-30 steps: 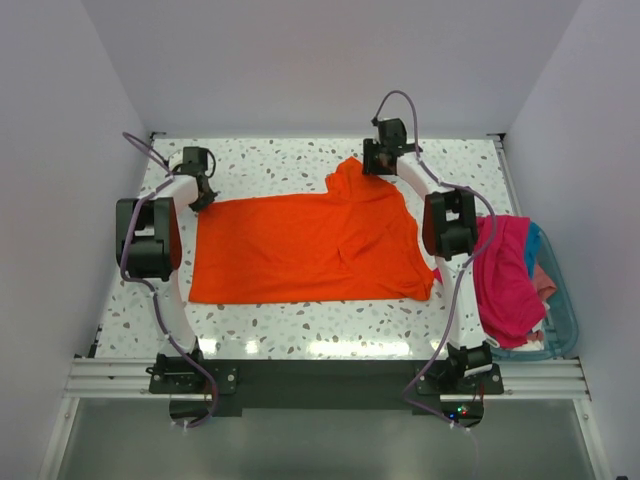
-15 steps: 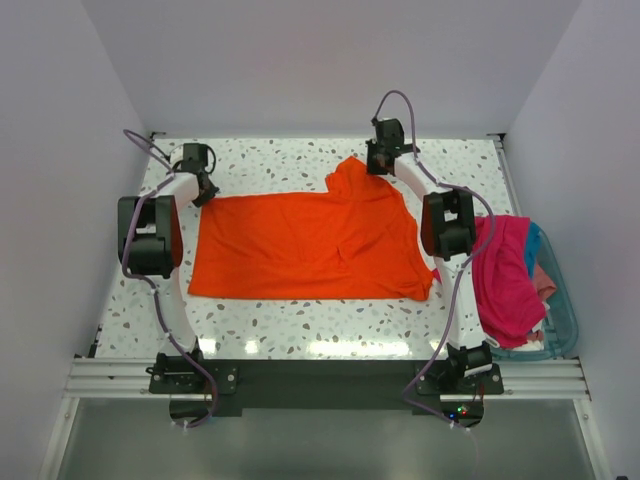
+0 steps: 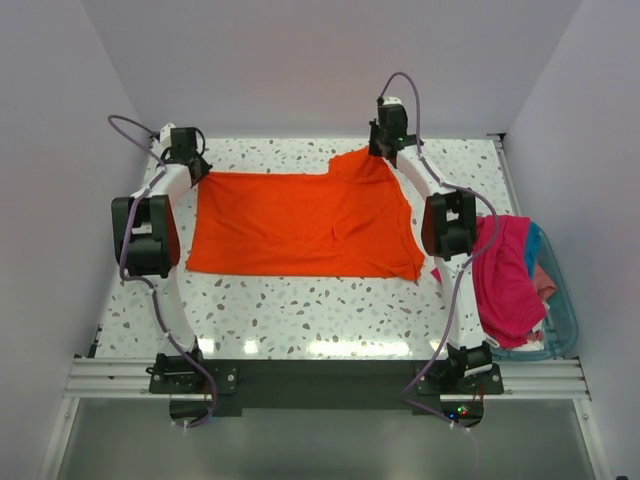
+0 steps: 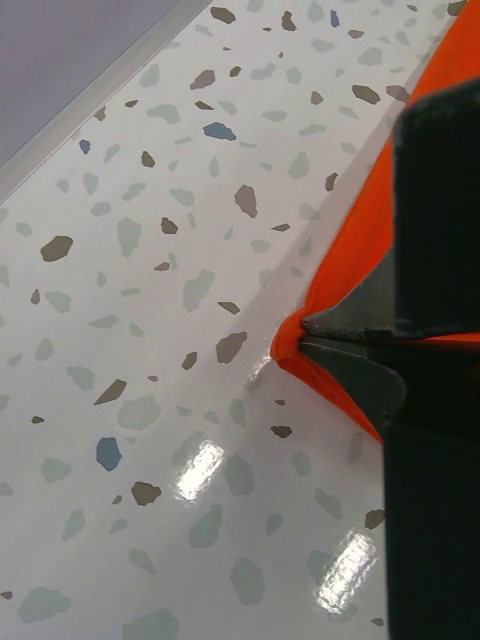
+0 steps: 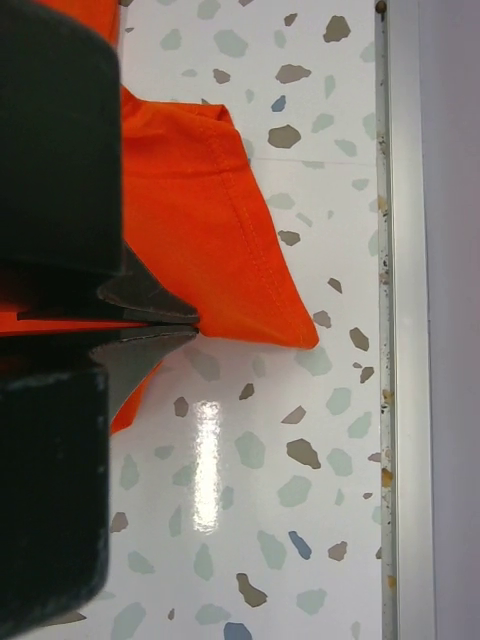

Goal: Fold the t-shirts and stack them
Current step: Fold the tshirt

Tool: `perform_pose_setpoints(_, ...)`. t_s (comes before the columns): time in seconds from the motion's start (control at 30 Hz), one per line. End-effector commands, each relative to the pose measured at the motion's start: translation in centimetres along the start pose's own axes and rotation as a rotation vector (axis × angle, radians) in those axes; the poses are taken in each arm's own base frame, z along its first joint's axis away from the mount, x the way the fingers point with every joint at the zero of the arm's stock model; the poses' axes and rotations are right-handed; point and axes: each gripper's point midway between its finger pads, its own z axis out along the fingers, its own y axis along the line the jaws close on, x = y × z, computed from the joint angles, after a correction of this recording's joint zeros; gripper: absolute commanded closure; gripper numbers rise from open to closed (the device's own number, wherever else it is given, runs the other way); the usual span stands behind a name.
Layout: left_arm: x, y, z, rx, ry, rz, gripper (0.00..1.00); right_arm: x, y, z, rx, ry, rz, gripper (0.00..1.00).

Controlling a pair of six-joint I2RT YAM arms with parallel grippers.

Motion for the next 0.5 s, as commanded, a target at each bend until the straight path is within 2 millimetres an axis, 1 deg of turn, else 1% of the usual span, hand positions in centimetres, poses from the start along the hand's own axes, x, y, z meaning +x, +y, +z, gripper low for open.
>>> perform_pose_setpoints(0.0, -3.1, -0.8, 0.4, 0.061, -0.072, -0.017, 1.0, -7.0, 0.0, -3.9, 0.009, -0.164, 0.023, 1.0)
perform_pose_setpoints(0.03, -3.3, -0.6, 0.4, 0.068, -0.072, -0.022, 1.0, -7.4, -0.1, -4.7, 0.007, -0.173, 0.027, 1.0)
perform_pose_setpoints(0.07, -3.2, -0.5, 0.4, 0.068, -0.071, -0.022, 1.0, -6.8, -0.2, -4.4, 0.014, -0.164, 0.025, 1.0)
perform_pose_setpoints(0.1, -3.4, -0.4, 0.3, 0.074, -0.072, -0.028, 1.0, -7.6, -0.2, -5.4, 0.013, -0.179, 0.03, 1.0)
perform_pose_setpoints(0.13, -3.4, -0.2, 0.2, 0.076, -0.071, -0.03, 1.0, -7.9, -0.3, -5.9, 0.015, -0.186, 0.033, 1.0)
perform_pose_setpoints(0.17, -3.4, -0.2, 0.1, 0.08, -0.072, -0.033, 1.0, -7.1, -0.7, -6.0, 0.024, -0.169, 0.031, 1.0)
perform_pose_setpoints(0.2, -3.8, -0.2, -0.3, 0.089, -0.077, -0.038, 1.0, -8.2, -0.6, -7.3, 0.022, -0.193, 0.035, 1.0)
perform_pose_setpoints(0.23, -4.0, -0.2, -0.5, 0.094, -0.082, -0.043, 1.0, -8.3, -0.6, -7.7, 0.023, -0.2, 0.037, 1.0)
perform_pose_setpoints(0.27, -3.6, 0.1, -0.6, 0.095, -0.076, -0.043, 1.0, -7.1, -0.9, -7.7, 0.031, -0.175, 0.037, 1.0)
perform_pose_setpoints(0.3, -3.9, 0.2, -0.9, 0.099, -0.08, -0.051, 1.0, -7.9, -0.9, -9.1, 0.026, -0.196, 0.045, 1.0)
perform_pose_setpoints(0.33, -3.6, 0.4, -1.0, 0.096, -0.072, -0.05, 1.0, -7.9, -1.0, -9.4, 0.027, -0.201, 0.053, 1.0)
perform_pose_setpoints(0.37, -3.4, 0.5, -1.2, 0.098, -0.067, -0.05, 1.0, -6.4, -1.3, -9.4, 0.035, -0.171, 0.051, 1.0)
perform_pose_setpoints(0.4, -3.6, 0.4, -1.6, 0.105, -0.07, -0.053, 1.0, -6.0, -1.4, -9.6, 0.036, -0.166, 0.057, 1.0)
perform_pose_setpoints(0.43, -3.1, 0.8, -1.7, 0.1, -0.061, -0.053, 1.0, -6.8, -1.3, -10.8, 0.028, -0.191, 0.068, 1.0)
perform_pose_setpoints(0.47, -3.2, 0.8, -2.1, 0.106, -0.064, -0.057, 1.0, -5.1, -1.7, -10.7, 0.035, -0.159, 0.07, 1.0)
